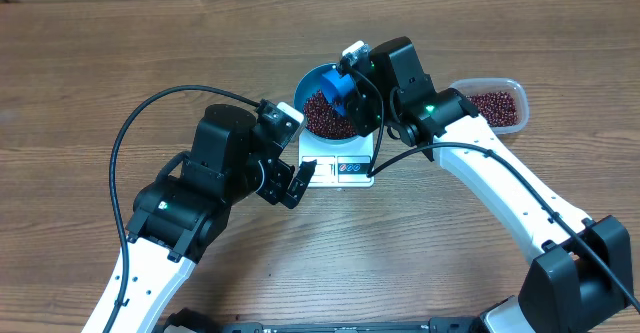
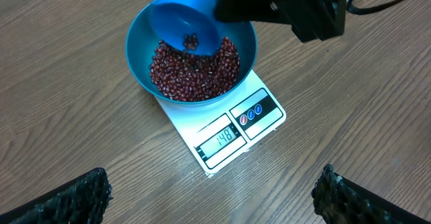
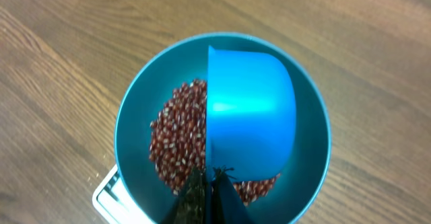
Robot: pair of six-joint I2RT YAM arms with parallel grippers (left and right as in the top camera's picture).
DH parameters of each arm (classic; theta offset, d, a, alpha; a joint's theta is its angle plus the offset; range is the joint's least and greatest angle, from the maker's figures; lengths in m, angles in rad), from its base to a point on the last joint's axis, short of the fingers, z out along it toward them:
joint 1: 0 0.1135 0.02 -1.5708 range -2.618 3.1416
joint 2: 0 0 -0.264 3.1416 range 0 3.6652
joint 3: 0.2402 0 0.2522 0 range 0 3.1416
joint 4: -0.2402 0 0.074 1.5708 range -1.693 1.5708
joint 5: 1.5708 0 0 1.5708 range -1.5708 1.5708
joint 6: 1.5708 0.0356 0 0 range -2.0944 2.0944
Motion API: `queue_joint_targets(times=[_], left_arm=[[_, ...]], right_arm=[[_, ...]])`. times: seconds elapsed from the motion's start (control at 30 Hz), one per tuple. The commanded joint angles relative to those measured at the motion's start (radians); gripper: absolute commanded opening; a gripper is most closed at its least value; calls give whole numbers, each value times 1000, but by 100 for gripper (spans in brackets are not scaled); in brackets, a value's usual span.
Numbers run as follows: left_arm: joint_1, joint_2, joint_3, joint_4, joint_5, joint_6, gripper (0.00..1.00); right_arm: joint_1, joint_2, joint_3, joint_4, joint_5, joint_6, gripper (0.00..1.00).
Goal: Scoop item into bowl and weigh 150g on scale
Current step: 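Tip the scoop with the right gripper to add a few beans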
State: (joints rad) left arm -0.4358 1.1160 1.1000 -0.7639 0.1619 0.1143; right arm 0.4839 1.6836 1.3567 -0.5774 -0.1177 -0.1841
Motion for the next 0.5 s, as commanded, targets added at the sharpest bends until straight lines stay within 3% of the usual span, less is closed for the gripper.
queue_joint_targets(times=[0.0, 0.47], left_arm=[[3, 8, -4, 1, 14, 20, 99], [3, 8, -4, 1, 14, 20, 100]], right_arm=[[-3, -42, 32, 23, 12, -4, 4], [-2, -42, 32, 11, 13, -4, 4]])
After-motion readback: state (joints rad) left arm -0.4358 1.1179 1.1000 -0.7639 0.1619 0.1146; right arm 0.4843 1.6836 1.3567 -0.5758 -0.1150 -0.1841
